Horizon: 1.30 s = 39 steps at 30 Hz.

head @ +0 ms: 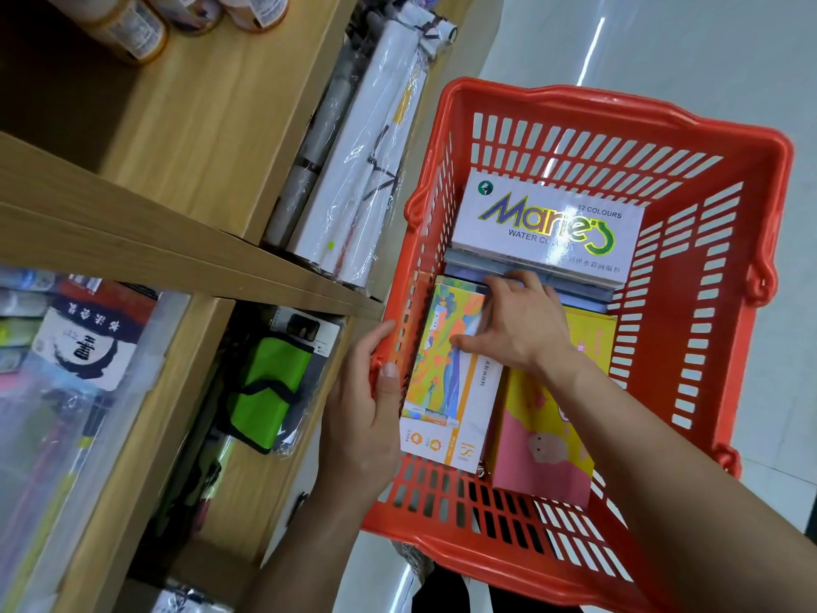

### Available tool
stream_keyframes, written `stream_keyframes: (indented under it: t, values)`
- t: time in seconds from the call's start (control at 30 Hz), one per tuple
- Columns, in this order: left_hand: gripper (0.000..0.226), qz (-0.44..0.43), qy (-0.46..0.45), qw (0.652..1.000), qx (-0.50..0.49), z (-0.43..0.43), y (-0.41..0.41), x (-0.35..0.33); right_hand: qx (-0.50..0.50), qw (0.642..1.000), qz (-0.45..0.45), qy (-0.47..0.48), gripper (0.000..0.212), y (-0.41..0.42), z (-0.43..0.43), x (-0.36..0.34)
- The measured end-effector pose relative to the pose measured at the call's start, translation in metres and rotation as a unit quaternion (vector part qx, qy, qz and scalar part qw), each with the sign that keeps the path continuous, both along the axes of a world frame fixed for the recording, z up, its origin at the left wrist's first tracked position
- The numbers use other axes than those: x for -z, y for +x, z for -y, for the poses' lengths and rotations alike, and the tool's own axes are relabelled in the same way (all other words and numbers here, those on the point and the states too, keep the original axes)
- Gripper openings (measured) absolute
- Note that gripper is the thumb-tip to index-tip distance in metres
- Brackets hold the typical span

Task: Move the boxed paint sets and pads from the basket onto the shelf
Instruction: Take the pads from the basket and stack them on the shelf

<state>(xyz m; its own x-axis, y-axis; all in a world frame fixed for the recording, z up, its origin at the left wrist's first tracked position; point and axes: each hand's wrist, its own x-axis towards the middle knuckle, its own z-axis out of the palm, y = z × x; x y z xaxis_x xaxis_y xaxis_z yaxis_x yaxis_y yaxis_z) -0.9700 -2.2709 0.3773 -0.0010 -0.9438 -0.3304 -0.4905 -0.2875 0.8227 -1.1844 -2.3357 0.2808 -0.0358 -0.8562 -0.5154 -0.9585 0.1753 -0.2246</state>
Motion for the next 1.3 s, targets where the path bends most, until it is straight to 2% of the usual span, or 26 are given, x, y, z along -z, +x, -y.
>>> stream_keyframes:
  t: [0.13, 0.23, 0.43, 0.53, 0.6, 0.67, 0.8, 0.9, 1.03, 1.13, 1.23, 1.3]
  values:
    - [0.036, -0.001, -0.001, 1.000, -0.001, 0.000, 0.001, 0.001, -0.016, 1.000, -0.006, 0.010, 0.103, 0.000, 0.003, 0.001]
    - [0.036, 0.003, -0.002, 1.000, -0.002, -0.001, 0.002, 0.002, -0.016, 0.998, 0.024, 0.047, 0.105, -0.004, 0.012, -0.001]
    - [0.038, 0.019, -0.027, 0.999, 0.000, 0.000, 0.002, 0.005, 0.003, 0.992, 0.115, 0.055, 0.090, -0.009, 0.010, -0.014]
    - [0.038, 0.019, -0.026, 0.999, -0.001, 0.000, 0.003, 0.007, 0.001, 0.988, 0.151, 0.011, 0.075, -0.015, 0.006, -0.030]
    - [0.037, 0.016, -0.027, 1.000, -0.003, 0.001, 0.003, 0.006, 0.068, 0.963, 0.260, -0.008, 0.068, -0.015, -0.008, -0.042]
    - [0.037, 0.008, -0.030, 1.000, -0.003, 0.001, 0.003, 0.006, 0.153, 0.919, 0.362, -0.030, 0.069, -0.012, -0.033, -0.051]
    - [0.033, -0.002, -0.023, 1.000, -0.002, 0.000, 0.005, 0.008, 0.353, 0.790, 0.495, -0.079, 0.067, 0.003, -0.085, -0.045]
    - [0.035, -0.009, -0.032, 0.999, 0.002, 0.001, 0.005, 0.009, 0.372, 0.783, 0.495, -0.069, 0.060, 0.025, -0.106, -0.040]
    - [0.034, -0.009, -0.035, 0.999, 0.001, 0.001, 0.007, 0.013, 0.350, 0.815, 0.453, -0.083, 0.085, 0.044, -0.105, -0.043]
    - [0.032, -0.008, -0.031, 0.999, 0.003, 0.001, 0.010, 0.017, 0.342, 0.815, 0.454, -0.109, 0.085, 0.048, -0.095, -0.053]
    - [0.035, -0.013, -0.042, 0.999, 0.003, 0.003, 0.008, 0.014, 0.366, 0.791, 0.464, -0.157, 0.089, 0.037, -0.088, -0.069]
    - [0.036, -0.021, -0.039, 0.999, 0.001, 0.003, 0.006, 0.010, 0.396, 0.763, 0.472, -0.193, 0.080, 0.016, -0.085, -0.086]
